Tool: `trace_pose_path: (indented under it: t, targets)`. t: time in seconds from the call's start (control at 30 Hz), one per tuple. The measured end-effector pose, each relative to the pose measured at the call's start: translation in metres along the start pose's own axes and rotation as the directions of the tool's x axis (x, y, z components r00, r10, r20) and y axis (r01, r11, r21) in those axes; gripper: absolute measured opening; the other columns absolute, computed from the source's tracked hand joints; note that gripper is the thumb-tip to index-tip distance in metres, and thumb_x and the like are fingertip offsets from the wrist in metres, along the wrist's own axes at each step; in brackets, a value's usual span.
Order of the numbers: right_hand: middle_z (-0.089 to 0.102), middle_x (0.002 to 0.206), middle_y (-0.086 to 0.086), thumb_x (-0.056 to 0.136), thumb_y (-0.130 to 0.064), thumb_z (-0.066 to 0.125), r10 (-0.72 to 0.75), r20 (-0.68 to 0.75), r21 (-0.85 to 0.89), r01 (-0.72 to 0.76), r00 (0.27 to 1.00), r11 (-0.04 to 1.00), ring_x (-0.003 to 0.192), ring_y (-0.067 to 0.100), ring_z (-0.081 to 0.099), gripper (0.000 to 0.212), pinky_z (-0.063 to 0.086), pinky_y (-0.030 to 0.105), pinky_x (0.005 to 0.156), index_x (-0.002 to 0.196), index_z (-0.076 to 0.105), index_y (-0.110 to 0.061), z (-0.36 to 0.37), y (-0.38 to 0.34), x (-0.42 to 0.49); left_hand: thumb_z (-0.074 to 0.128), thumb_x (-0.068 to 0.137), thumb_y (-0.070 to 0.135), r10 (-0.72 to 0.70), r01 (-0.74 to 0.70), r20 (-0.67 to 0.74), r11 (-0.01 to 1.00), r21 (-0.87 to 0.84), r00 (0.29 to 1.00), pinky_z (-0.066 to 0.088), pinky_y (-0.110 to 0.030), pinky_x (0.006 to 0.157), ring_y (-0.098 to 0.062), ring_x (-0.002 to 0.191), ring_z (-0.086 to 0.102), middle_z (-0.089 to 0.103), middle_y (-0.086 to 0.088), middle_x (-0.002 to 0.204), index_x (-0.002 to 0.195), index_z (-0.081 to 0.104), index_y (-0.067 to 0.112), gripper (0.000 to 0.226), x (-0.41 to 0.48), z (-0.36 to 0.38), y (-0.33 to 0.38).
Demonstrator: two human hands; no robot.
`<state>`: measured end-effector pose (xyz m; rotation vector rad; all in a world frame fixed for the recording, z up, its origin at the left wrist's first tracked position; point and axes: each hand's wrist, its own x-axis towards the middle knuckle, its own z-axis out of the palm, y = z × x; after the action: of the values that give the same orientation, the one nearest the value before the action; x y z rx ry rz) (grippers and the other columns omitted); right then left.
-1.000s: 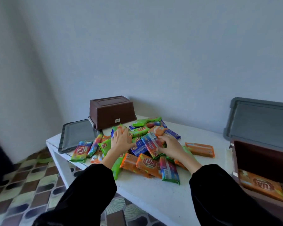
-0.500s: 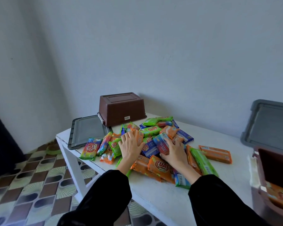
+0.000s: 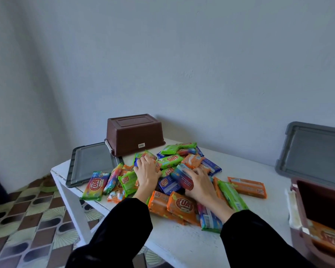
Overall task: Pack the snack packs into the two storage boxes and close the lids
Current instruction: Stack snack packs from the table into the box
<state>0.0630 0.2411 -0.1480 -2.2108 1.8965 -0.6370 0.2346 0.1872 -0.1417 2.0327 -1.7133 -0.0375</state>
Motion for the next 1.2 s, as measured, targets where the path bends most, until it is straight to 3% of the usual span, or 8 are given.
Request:
trace_pose_path:
  t: [0.07,0.2,0.3,0.43,0.63,0.77,0.93,1.2]
  targets:
    - [0.04,0.131,0.007,0.078,-0.023,0.067,-0.036,0.05,-0.016,0.037,0.998,0.999,0.124,0.023,0.036,0.072,0.041,0.031,0.097,0.141,0.032,-0.028,-0.003,0.002,0.002,0.068,0.08,0.032,0.138,-0.138,0.0,0.988,0.073,0.99,0.033,-0.041,0.104,-0.028,0.128,0.037,0.042,-0.012,0.136,0.144,0.015,0.002,0.088,0.007,-0.012,-0.01]
    - [0.042,0.131,0.009,0.078,-0.025,0.068,-0.017,0.091,-0.049,0.021,0.996,0.999,0.122,0.025,0.042,0.072,0.045,0.032,0.092,0.14,0.032,-0.033,-0.005,-0.003,0.009,0.064,0.082,0.042,0.344,-0.394,0.248,0.899,0.192,0.905,0.032,-0.041,0.106,-0.029,0.132,0.035,0.037,-0.011,0.145,0.148,0.003,0.007,0.097,0.014,-0.034,-0.037]
    - [0.046,0.134,0.011,0.075,-0.03,0.073,0.011,0.065,-0.051,-0.008,0.998,0.999,0.12,0.028,0.049,0.068,0.047,0.036,0.094,0.135,0.041,-0.029,-0.005,-0.013,0.014,0.061,0.077,0.058,0.298,-0.344,0.193,0.894,0.287,0.935,0.039,-0.041,0.1,-0.027,0.128,0.041,0.039,-0.004,0.145,0.146,0.02,0.021,0.089,0.001,-0.037,-0.045]
    - [0.049,0.133,0.011,0.074,-0.03,0.075,0.028,0.028,-0.074,-0.025,0.999,0.997,0.118,0.027,0.051,0.069,0.047,0.036,0.095,0.135,0.042,-0.028,-0.003,-0.018,0.014,0.058,0.082,0.054,0.281,-0.286,0.055,0.929,0.234,0.958,0.048,-0.035,0.087,-0.023,0.119,0.05,0.047,-0.001,0.137,0.138,0.037,0.022,0.068,-0.02,-0.026,-0.045]
    - [0.057,0.131,0.009,0.071,-0.022,0.078,0.008,0.033,-0.057,-0.006,0.999,0.998,0.118,0.024,0.054,0.071,0.044,0.031,0.099,0.134,0.047,-0.022,-0.009,-0.019,0.013,0.067,0.079,0.026,0.251,-0.288,0.174,0.925,0.246,0.952,0.049,-0.037,0.087,-0.026,0.118,0.049,0.049,-0.006,0.132,0.137,0.036,0.016,0.067,-0.024,-0.032,-0.041]
    - [0.058,0.129,0.009,0.067,-0.019,0.081,0.012,0.075,-0.082,-0.006,0.997,0.997,0.115,0.025,0.056,0.069,0.046,0.031,0.093,0.13,0.053,-0.021,-0.028,-0.026,0.018,0.073,0.072,0.025,0.254,-0.279,0.166,0.948,0.155,0.953,0.047,-0.034,0.073,-0.026,0.098,0.06,0.062,-0.006,0.104,0.106,0.057,0.014,0.039,-0.015,-0.052,-0.032]
    - [0.061,0.126,0.008,0.066,-0.014,0.08,0.007,0.046,-0.085,-0.003,0.999,0.996,0.115,0.025,0.056,0.063,0.043,0.029,0.09,0.125,0.058,-0.018,-0.081,-0.019,0.022,0.077,0.063,0.029,0.37,-0.376,0.088,0.925,0.058,0.925,0.048,-0.033,0.074,-0.024,0.101,0.06,0.065,-0.002,0.106,0.119,0.059,0.021,0.06,-0.005,-0.085,0.006]
    - [0.06,0.12,0.007,0.061,-0.01,0.08,0.155,-0.056,-0.127,-0.161,0.986,0.979,0.104,0.024,0.055,0.059,0.045,0.033,0.087,0.116,0.062,-0.022,-0.195,0.051,-0.017,0.086,0.059,0.026,0.664,-0.632,0.265,0.747,-0.206,0.699,0.043,-0.026,0.091,-0.016,0.114,0.056,0.06,0.0,0.128,0.131,0.052,0.02,0.08,-0.017,-0.105,0.121]
